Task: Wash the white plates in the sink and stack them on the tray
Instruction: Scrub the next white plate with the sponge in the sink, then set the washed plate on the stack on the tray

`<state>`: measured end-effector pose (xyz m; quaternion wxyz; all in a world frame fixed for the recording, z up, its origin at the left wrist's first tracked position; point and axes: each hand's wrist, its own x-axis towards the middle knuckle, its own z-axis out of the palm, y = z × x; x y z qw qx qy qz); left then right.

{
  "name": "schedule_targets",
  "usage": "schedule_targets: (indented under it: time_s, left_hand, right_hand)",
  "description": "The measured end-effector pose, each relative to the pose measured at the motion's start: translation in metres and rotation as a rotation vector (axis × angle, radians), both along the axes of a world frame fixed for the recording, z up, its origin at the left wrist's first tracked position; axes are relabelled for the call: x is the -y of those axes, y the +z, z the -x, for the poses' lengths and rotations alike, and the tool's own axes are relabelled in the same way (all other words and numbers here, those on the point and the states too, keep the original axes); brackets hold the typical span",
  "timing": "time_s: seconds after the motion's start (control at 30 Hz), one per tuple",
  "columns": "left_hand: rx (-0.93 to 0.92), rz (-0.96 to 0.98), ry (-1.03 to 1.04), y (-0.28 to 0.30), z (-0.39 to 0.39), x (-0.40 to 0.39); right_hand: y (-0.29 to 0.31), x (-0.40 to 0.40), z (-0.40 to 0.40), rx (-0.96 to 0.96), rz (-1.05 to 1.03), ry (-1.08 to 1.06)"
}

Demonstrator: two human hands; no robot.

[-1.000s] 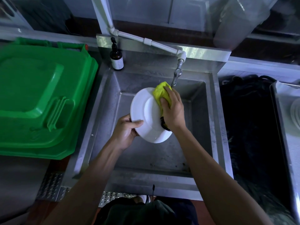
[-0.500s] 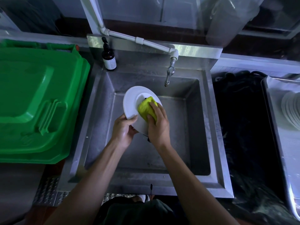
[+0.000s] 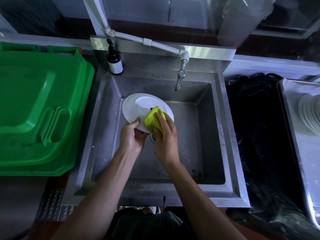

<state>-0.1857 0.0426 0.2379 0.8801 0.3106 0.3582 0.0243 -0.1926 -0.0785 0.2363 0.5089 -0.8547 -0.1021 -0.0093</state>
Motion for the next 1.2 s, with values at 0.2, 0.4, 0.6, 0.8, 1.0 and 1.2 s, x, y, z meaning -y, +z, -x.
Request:
schedule_targets:
  time_s: [0.2,0.4,0.6,0.8,1.0,1.2]
  left_hand:
    - [0.038,0.0,-0.037,-0.008,0.003,-0.007]
    - [0.081,-0.041,-0.1,-0.011,0.003,-0.012]
    - [0.105,-0.156,-0.275,-0.005,0.003,-0.016]
    - [0.143,-0.258,-0.429,0.008,-0.004,-0.014]
    - [0.148,-0.392,-0.594,0.016,-0.012,-0.009]
    - [0.172,-0.55,-0.743,0.017,-0.019,0.009]
  right_hand:
    - [-0.006,0.009,-0.014,-0.033,0.027,-0.082]
    - [-0.001,0.03,-0.059,-0.109,0.036,-0.168]
    - [0.007,0.054,-0.089,-0.138,0.077,-0.202]
    - [0.017,0.065,-0.093,-0.119,0.083,-0.243]
    - [0.03,0.073,-0.091,-0.074,0.046,-0.283]
    - [0.037,0.078,-0.081,-0.018,0.081,-0.257]
